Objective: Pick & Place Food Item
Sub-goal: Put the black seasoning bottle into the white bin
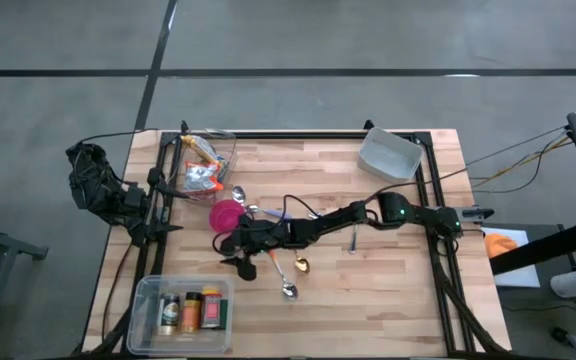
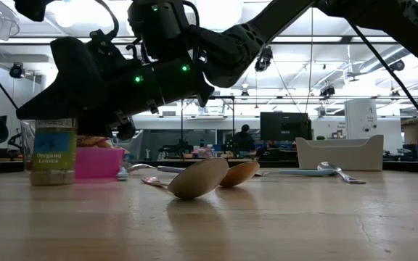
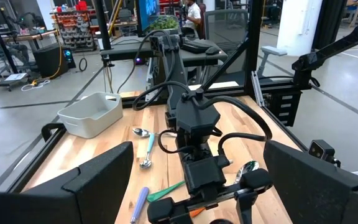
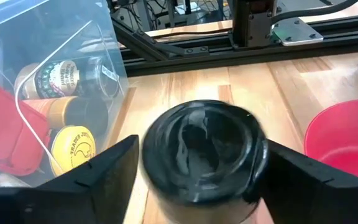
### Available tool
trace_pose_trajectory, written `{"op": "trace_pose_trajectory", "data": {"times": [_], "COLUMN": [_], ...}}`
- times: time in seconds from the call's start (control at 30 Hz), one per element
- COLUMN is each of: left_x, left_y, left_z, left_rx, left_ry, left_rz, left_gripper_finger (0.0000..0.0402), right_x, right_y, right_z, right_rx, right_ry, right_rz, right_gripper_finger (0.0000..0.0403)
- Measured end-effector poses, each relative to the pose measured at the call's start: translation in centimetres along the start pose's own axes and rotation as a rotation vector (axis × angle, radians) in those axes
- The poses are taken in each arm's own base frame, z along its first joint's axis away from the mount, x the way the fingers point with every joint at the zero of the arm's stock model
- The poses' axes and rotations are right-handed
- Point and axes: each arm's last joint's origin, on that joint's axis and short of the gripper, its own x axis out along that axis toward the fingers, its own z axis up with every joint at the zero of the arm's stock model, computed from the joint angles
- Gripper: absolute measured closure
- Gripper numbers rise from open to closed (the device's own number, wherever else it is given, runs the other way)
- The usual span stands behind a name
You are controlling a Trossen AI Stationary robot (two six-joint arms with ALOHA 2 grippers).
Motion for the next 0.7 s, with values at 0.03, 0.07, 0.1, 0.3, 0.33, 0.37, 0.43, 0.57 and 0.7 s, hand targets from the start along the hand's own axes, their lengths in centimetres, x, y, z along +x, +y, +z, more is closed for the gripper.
{"op": "trace_pose_trajectory", "data": {"times": [0.03,0.07,0.1,0.3,0.33,0.37,0.43,0.57,0.7], "left_x": [0.0,0.0,0.0,0.0,0.0,0.0,0.0,0.0,0.0], "left_y": [0.0,0.0,0.0,0.0,0.0,0.0,0.0,0.0,0.0], "left_z": [0.0,0.0,0.0,0.0,0.0,0.0,0.0,0.0,0.0], "left_rx": [0.000,0.000,0.000,0.000,0.000,0.000,0.000,0.000,0.000], "left_ry": [0.000,0.000,0.000,0.000,0.000,0.000,0.000,0.000,0.000], "left_rz": [0.000,0.000,0.000,-0.001,-0.001,-0.001,-0.001,-0.001,-0.001], "left_gripper_finger": [0.0037,0.0037,0.0037,0.0037,0.0037,0.0037,0.0037,0.0037,0.0037], "right_x": [0.0,0.0,0.0,0.0,0.0,0.0,0.0,-0.2,-1.1], "right_y": [0.0,0.0,0.0,0.0,0.0,0.0,0.0,0.1,0.6], "right_z": [0.0,0.0,0.0,-0.1,-0.1,-0.1,0.0,0.6,2.7], "right_rx": [0.009,0.016,0.021,0.023,0.023,0.023,0.029,0.077,0.072], "right_ry": [0.000,0.000,0.000,0.003,0.003,0.003,-0.001,-0.015,-0.062], "right_rz": [0.000,0.000,0.000,-0.001,-0.001,-0.001,-0.001,0.003,0.021], "right_gripper_finger": [0.0104,0.0097,0.0090,0.0074,0.0073,0.0073,0.0073,0.0073,0.0073]}}
